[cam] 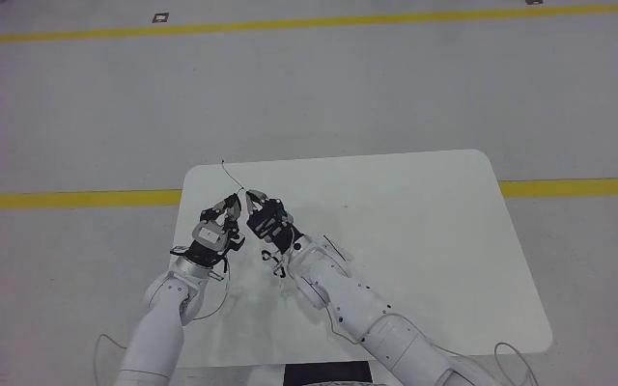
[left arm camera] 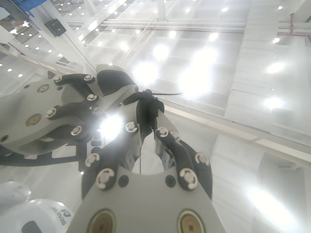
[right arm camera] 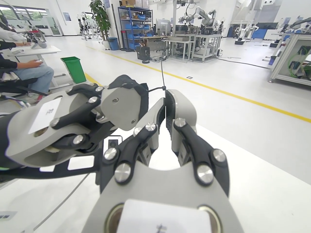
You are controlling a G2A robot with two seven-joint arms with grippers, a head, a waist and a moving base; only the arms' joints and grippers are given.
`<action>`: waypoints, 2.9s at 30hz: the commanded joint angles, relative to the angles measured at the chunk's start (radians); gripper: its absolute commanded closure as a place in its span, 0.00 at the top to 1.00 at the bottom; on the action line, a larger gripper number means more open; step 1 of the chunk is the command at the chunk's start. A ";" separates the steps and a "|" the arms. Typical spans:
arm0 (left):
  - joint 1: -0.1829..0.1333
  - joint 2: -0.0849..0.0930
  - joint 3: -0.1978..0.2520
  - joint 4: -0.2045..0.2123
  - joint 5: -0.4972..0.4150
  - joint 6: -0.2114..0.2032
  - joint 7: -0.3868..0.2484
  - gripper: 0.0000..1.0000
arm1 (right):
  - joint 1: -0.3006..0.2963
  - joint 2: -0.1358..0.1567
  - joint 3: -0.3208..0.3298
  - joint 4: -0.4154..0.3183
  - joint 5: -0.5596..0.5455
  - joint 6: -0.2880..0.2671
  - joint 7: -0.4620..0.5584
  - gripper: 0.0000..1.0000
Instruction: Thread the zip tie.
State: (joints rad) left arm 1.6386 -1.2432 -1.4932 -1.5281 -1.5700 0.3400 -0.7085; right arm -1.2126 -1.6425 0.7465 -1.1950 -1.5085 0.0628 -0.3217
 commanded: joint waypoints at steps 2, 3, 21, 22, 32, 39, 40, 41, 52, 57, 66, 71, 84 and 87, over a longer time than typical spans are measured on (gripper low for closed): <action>0.000 0.000 0.000 0.000 0.000 0.000 0.000 0.00 | -0.003 0.002 0.001 0.002 -0.020 0.001 0.007 0.00; 0.000 0.000 0.000 0.000 0.000 0.000 0.000 0.00 | -0.004 0.003 0.001 0.002 -0.030 0.003 0.012 0.00; 0.000 0.000 0.000 0.000 0.000 0.000 0.000 0.00 | -0.030 0.040 0.023 -0.002 -0.061 0.018 0.063 0.00; 0.000 0.000 0.000 0.000 0.000 0.000 0.000 0.00 | -0.031 0.043 0.023 -0.004 -0.061 0.019 0.065 0.00; 0.000 0.000 0.000 0.000 0.000 0.000 0.000 0.00 | -0.037 0.072 0.014 -0.010 -0.061 0.036 0.095 0.00; 0.000 0.000 0.000 0.000 0.000 0.000 0.000 0.00 | -0.047 0.089 0.012 -0.023 -0.061 0.047 0.120 0.00; 0.000 0.000 0.000 0.000 0.000 0.000 0.000 0.00 | -0.050 0.091 0.012 -0.025 -0.061 0.049 0.124 0.00; 0.000 0.000 0.000 0.000 0.000 0.000 0.000 0.00 | -0.051 0.093 0.012 -0.027 -0.061 0.050 0.127 0.00; 0.000 0.000 0.000 0.000 0.000 0.000 0.000 0.00 | -0.063 0.108 0.008 -0.042 -0.061 0.063 0.142 0.00; 0.000 0.000 0.000 0.000 0.000 0.000 0.000 0.00 | -0.079 0.112 0.020 -0.057 -0.044 0.075 0.160 0.22; 0.000 0.000 0.000 0.000 0.000 0.000 0.000 0.00 | -0.117 0.131 0.089 -0.095 -0.061 0.120 0.196 1.00; 0.000 0.000 0.000 0.000 0.000 0.000 0.000 0.00 | -0.156 0.149 0.164 -0.149 -0.050 0.137 0.199 1.00; 0.000 0.000 0.000 0.000 0.000 0.000 0.000 0.00 | -0.221 0.167 0.311 -0.290 0.159 0.055 0.126 1.00; 0.000 0.000 0.000 0.000 0.000 0.000 0.000 0.00 | -0.221 0.167 0.311 -0.290 0.159 0.055 0.126 1.00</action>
State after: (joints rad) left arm 1.6386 -1.2432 -1.4932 -1.5281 -1.5700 0.3400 -0.7086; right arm -1.4339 -1.4751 1.0579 -1.4862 -1.3463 0.1186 -0.1977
